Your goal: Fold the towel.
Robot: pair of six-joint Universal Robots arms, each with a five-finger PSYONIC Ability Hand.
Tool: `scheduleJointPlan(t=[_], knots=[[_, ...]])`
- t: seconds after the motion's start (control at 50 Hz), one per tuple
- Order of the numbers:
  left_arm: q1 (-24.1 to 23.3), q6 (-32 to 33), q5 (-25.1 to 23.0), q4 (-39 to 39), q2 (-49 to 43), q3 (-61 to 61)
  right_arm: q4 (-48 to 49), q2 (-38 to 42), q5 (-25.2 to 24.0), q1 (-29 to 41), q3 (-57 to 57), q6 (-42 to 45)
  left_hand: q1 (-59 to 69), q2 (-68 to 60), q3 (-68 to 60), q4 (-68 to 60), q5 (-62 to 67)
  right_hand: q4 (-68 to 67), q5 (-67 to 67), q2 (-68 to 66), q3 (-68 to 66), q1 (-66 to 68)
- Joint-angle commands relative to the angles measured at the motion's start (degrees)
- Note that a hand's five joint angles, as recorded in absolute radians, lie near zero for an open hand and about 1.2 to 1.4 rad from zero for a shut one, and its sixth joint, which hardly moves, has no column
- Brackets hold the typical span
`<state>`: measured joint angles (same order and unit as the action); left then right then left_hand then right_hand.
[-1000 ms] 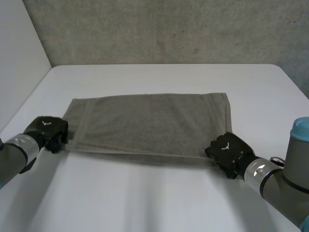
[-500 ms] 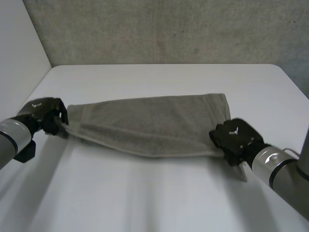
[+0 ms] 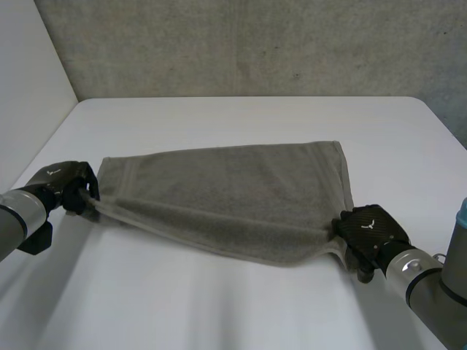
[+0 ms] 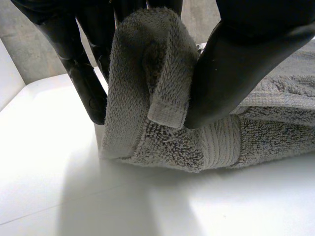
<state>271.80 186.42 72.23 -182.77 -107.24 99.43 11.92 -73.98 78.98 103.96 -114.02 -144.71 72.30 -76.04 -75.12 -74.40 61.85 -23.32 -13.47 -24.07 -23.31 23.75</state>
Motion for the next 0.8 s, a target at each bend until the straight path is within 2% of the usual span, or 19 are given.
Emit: scheduleJointPlan(t=[0.02,0.24,0.34,0.5,0.66,0.8], knots=[[1.0,0.0,0.0,0.0,-0.4,0.0,2.0,-0.6,0.2,0.1,-0.7,-3.4,7.7,-4.0,-4.9,-5.6,8.1,-1.2,-1.1,-0.5,-1.2,0.8],[2.5,-0.1,0.0,0.0,-0.4,0.0,0.5,-4.2,0.1,-1.2,-0.5,-5.9,7.7,-4.0,-4.9,-5.6,8.1,-3.7,-3.6,-3.0,-3.8,3.3],[3.1,-0.2,0.0,0.0,-0.4,0.1,-2.3,-5.7,-2.5,-5.2,-0.2,-5.2,7.7,-4.0,-4.9,-5.6,8.1,-8.8,-8.6,-8.0,-8.8,8.4],[3.3,-0.2,0.0,-0.6,-0.5,0.2,-12.8,-3.8,-13.9,-12.3,3.2,0.5,7.7,-4.0,-4.9,-5.6,8.1,-14.3,-14.2,-13.6,-14.4,13.9],[3.3,-0.2,0.0,-0.9,-0.5,0.7,-13.5,-0.2,-16.0,-13.3,3.1,5.5,7.7,-4.0,-4.9,-5.6,8.1,-12.8,-12.7,-12.1,-12.9,12.4],[3.1,-0.2,0.0,-1.0,-0.5,1.1,-12.0,0.9,-16.2,-12.9,2.6,5.8,7.7,-4.0,-4.9,-5.6,8.1,-7.3,-7.1,-6.5,-7.3,6.8]])
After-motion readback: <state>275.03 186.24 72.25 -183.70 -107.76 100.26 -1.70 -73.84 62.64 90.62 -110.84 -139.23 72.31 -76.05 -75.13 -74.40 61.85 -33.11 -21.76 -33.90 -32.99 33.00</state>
